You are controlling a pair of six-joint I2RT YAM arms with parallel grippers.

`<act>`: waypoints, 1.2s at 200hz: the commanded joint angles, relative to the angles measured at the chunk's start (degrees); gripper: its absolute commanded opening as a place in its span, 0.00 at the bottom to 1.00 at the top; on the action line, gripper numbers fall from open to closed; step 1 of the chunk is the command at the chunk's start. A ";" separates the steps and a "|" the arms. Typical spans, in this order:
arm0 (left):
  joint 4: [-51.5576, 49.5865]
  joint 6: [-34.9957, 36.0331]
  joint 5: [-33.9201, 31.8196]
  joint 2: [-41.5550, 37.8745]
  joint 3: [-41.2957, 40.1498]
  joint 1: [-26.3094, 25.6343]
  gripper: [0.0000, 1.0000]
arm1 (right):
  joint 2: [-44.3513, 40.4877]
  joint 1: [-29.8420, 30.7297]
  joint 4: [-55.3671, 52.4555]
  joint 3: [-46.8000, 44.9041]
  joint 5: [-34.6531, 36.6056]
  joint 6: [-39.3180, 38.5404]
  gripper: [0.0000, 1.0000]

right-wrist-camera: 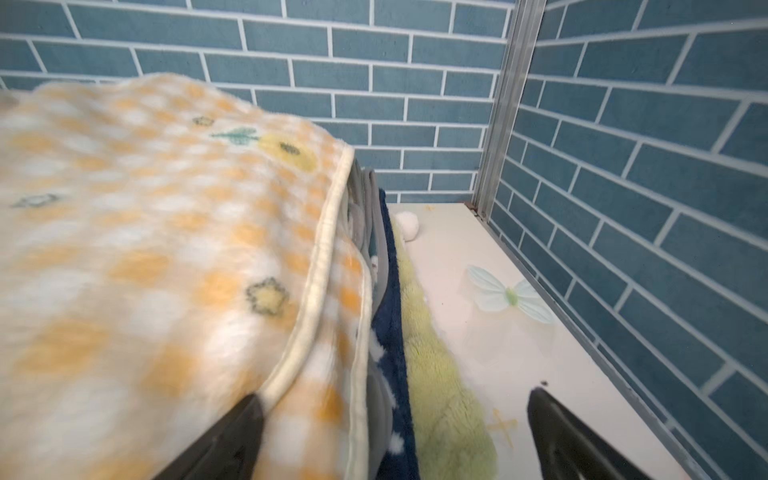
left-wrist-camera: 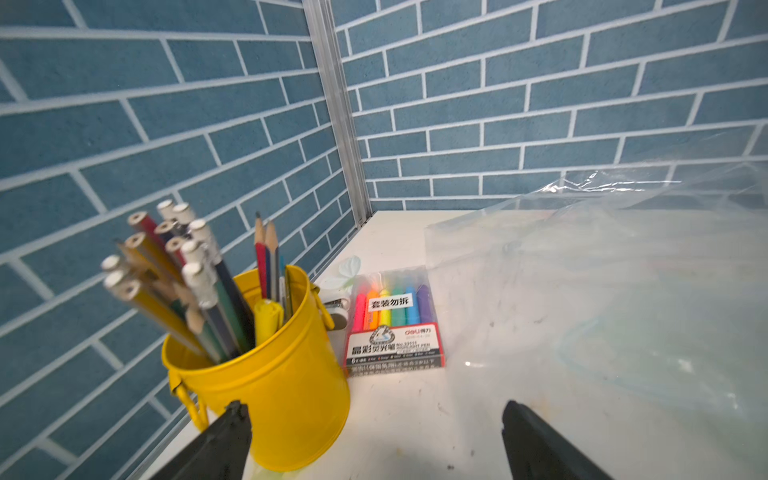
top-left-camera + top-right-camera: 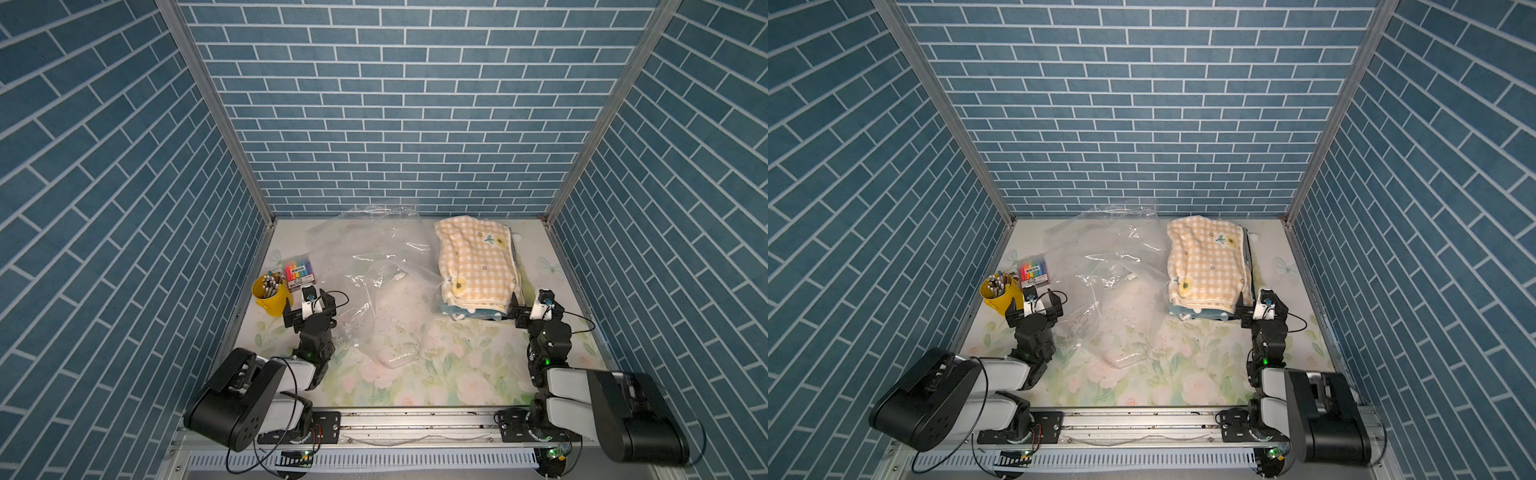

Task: Take the blanket out of the vacuum bag
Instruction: Reset both arms

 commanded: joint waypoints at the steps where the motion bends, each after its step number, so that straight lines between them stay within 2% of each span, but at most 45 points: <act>1: 4.07 2.33 8.55 1.42 2.76 2.76 0.99 | 11.43 -0.07 29.13 -4.72 -0.17 -0.25 0.99; 9: 6.15 2.57 10.26 2.28 2.05 3.60 1.00 | 14.14 0.03 29.29 -3.65 -1.06 -0.50 0.99; 20: 12.34 2.39 8.06 3.17 -0.19 3.65 1.00 | 13.18 0.02 28.94 -3.37 -3.32 -1.30 0.99; 37: 17.22 0.13 6.41 4.47 -2.39 4.91 1.00 | 10.31 -0.21 23.62 -2.46 1.08 0.74 0.99; 51: 20.91 -0.88 7.42 7.31 -2.58 6.49 0.99 | 11.25 -0.97 21.74 -0.95 -2.24 0.35 0.99; 67: 14.76 -3.24 12.14 5.12 -1.69 8.97 0.99 | 14.14 -0.97 25.19 -0.89 -5.01 -0.69 0.99; 76: 16.59 -4.56 15.32 7.92 -1.53 10.96 1.00 | 12.50 -0.97 22.44 -0.89 -2.69 -0.36 0.99; 83: 19.91 -3.52 14.53 10.93 -0.88 11.25 0.99 | 12.98 -0.97 22.58 -0.61 -1.34 0.49 0.99; 91: 11.63 -4.67 15.67 8.75 1.13 11.27 0.99 | 13.33 -1.05 22.75 -0.37 -1.30 0.76 0.99; 96: 8.55 -4.81 17.17 7.98 2.46 11.65 1.00 | 12.83 -1.06 20.70 0.17 -1.21 0.76 0.99; 107: 10.01 -5.29 19.42 10.07 3.23 13.18 1.00 | 11.87 -1.06 14.90 2.50 -0.41 1.01 0.99; 119: 6.11 -6.79 21.66 8.71 4.08 14.67 1.00 | 11.52 -1.01 5.84 7.13 0.16 1.29 0.99; 125: 8.69 -6.43 21.43 9.62 3.56 14.72 0.99 | 11.96 -0.76 2.06 9.37 0.26 1.04 0.99; 133: 6.46 -6.77 21.68 8.81 3.92 14.72 1.00 | 11.99 0.38 -0.88 11.07 2.37 0.24 0.99; 224: 7.28 -6.56 21.62 9.15 3.84 14.65 0.99 | 12.13 0.87 -0.26 10.92 2.98 -0.12 0.99; 240: 6.23 -6.19 23.43 9.21 4.36 14.80 1.00 | 12.25 1.17 -0.55 11.12 3.43 -0.33 0.99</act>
